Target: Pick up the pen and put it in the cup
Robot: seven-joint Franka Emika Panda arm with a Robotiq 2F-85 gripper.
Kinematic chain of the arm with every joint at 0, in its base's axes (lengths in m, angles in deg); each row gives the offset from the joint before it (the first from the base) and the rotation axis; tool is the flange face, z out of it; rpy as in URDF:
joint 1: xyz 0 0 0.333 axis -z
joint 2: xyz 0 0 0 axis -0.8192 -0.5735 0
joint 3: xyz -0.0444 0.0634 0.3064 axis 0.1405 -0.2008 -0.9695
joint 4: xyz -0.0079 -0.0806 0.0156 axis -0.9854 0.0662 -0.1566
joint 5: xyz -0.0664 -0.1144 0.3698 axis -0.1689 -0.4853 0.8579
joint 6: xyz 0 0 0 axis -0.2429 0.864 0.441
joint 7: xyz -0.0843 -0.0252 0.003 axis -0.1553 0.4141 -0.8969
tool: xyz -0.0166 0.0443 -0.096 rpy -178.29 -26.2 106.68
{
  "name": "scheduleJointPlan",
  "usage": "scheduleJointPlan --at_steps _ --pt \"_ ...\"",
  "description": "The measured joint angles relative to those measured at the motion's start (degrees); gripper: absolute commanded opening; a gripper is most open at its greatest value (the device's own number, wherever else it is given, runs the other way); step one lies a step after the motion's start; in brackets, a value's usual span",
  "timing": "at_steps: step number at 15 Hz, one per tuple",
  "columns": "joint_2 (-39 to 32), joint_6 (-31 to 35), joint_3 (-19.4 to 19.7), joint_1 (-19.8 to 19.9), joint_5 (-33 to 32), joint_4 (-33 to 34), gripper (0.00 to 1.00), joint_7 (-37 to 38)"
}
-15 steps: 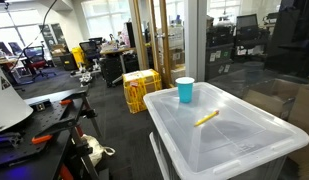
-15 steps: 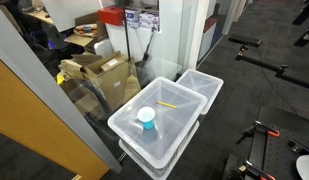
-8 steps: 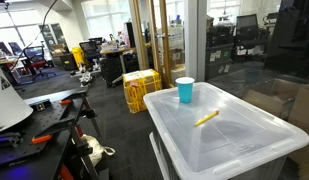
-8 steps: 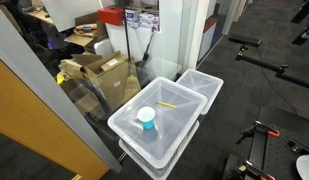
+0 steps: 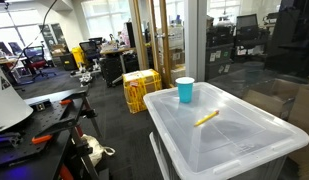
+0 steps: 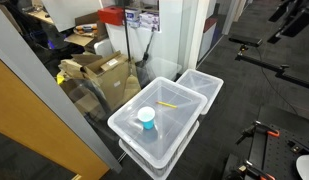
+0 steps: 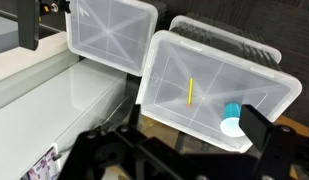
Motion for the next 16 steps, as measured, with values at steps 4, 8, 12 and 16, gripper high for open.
scheduleJointPlan --at_steps 4,8,12,16 --pt "-5.2 13.1 0.9 0.0 0.0 -1.1 1.0 0.0" --pt "-13.0 26.6 2.0 -0.3 0.7 -1.9 1.0 0.0" --pt "-22.6 37.4 2.5 -1.4 2.9 -1.6 1.0 0.0" --pt "-32.5 44.0 3.1 -3.3 6.9 0.5 1.0 -0.7"
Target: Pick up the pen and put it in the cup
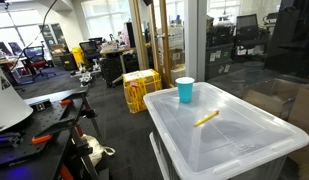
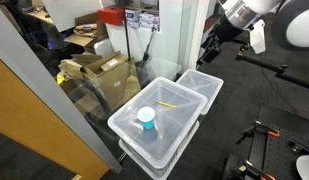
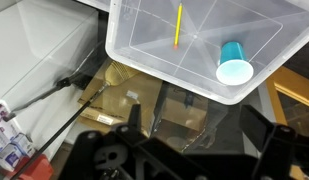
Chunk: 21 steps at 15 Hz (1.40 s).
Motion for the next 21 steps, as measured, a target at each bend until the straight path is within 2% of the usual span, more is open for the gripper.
scheduleJointPlan --at_steps 5,8,11,16,18,21 --pt "-10.6 6.8 2.1 -3.8 8.0 3.5 1.0 -6.0" --pt "-15.8 10.1 4.3 -6.7 14.4 5.6 1.0 -13.0" --pt "-20.0 11.2 4.7 -8.5 23.6 7.8 1.0 -21.6" --pt "-26.2 11.2 3.6 -8.4 37.4 12.0 1.0 -34.6" --pt "-29.0 11.1 3.4 -7.9 39.9 13.7 1.0 -37.1" --pt "-33.5 10.8 3.4 -6.8 40.2 16.3 1.0 -37.3"
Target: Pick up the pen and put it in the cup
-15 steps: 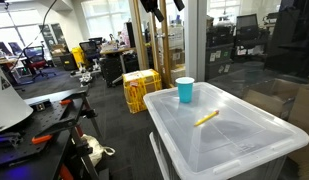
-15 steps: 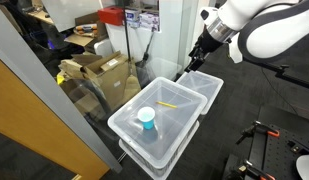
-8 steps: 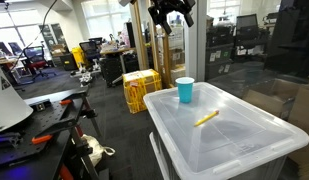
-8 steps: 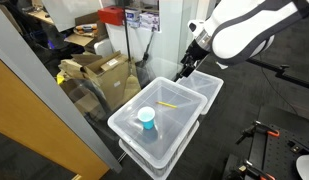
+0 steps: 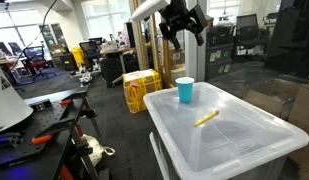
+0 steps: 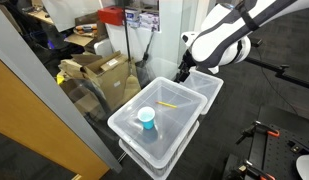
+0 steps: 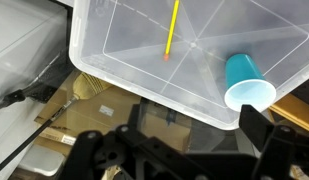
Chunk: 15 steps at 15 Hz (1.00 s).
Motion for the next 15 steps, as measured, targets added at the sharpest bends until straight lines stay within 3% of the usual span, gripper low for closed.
scheduleJointPlan --at_steps 7,15 --pt "-8.4 -3.8 -0.1 1.0 -0.5 6.2 1.0 0.0" --pt "-15.2 -4.7 -3.0 2.8 -0.4 10.8 1.0 -0.5"
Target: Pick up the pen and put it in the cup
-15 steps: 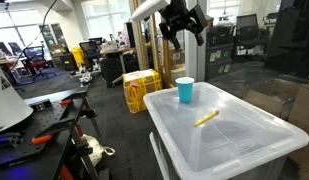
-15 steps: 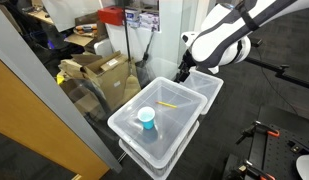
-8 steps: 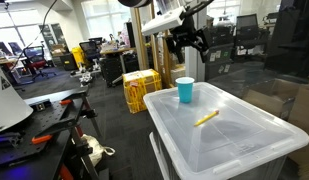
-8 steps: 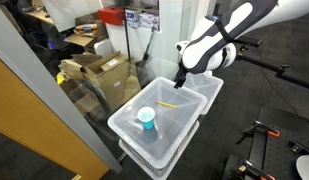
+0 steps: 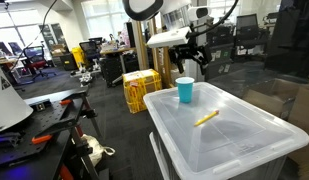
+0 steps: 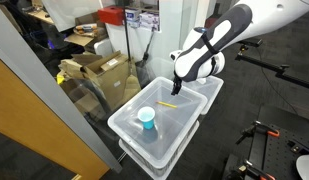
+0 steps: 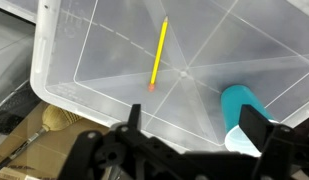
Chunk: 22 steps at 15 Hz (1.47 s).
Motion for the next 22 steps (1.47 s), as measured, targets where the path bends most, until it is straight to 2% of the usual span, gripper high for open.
scheduleJointPlan --at_steps 8,14,18,22 --pt "-0.3 0.0 0.0 0.0 0.0 0.0 1.0 0.0" --pt "-4.7 0.4 -2.0 1.9 0.7 2.3 1.0 0.0" --pt "-9.2 2.9 -8.7 9.5 -9.4 5.6 1.0 8.6" --pt "-14.4 3.4 -11.8 14.2 -17.2 10.8 1.0 16.6"
